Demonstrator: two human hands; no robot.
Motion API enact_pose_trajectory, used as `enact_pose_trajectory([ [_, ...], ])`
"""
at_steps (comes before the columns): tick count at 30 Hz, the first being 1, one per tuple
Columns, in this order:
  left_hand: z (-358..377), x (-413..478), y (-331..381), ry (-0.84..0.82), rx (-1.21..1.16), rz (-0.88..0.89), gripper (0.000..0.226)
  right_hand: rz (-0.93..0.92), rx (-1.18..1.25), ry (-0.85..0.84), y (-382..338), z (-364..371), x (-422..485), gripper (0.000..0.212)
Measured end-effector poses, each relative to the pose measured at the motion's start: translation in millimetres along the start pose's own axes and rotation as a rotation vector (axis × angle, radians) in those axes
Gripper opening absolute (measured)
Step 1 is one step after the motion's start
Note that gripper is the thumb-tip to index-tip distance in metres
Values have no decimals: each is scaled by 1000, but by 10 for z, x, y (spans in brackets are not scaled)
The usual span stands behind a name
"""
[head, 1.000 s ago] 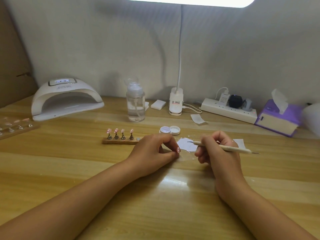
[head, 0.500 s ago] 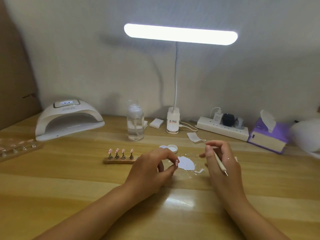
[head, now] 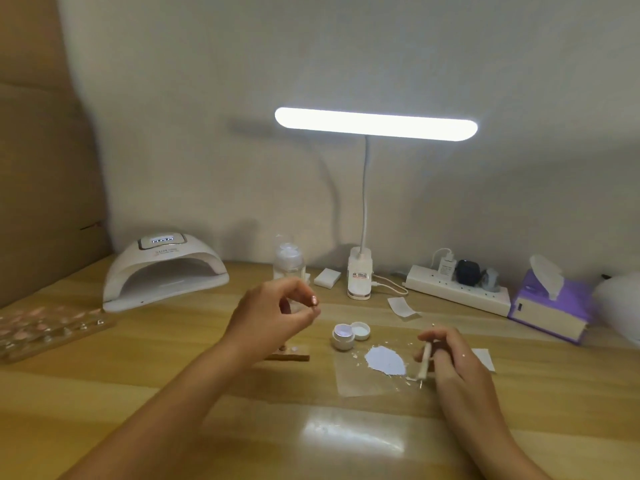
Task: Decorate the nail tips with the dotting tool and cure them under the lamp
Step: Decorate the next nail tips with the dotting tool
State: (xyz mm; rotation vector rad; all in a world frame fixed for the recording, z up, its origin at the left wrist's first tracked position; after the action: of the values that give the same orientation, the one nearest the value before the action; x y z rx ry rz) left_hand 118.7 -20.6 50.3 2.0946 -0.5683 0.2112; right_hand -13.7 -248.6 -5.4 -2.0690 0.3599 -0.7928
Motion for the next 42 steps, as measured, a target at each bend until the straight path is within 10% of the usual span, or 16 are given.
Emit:
enact_pose_trajectory([
  [11,7,84,-286,-146,558,16,15,66,-28,-18,-54,-2,-28,35],
  [42,-196,158,-408,-217,764,-19,53,-177,-434,-81,-74,59,-56,27],
])
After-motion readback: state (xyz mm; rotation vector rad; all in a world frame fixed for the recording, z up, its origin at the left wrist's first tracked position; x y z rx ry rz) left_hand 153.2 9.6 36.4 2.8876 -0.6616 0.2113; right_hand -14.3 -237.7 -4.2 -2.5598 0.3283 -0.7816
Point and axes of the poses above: each hand's wrist, its own x-axis towards the middle knuckle, its own z-axis out of the palm, y = z × x, the point moved 3 cm from there along x, towards the middle knuckle, and after that the axes turned 8 degrees about -z, right-handed, at the moved point
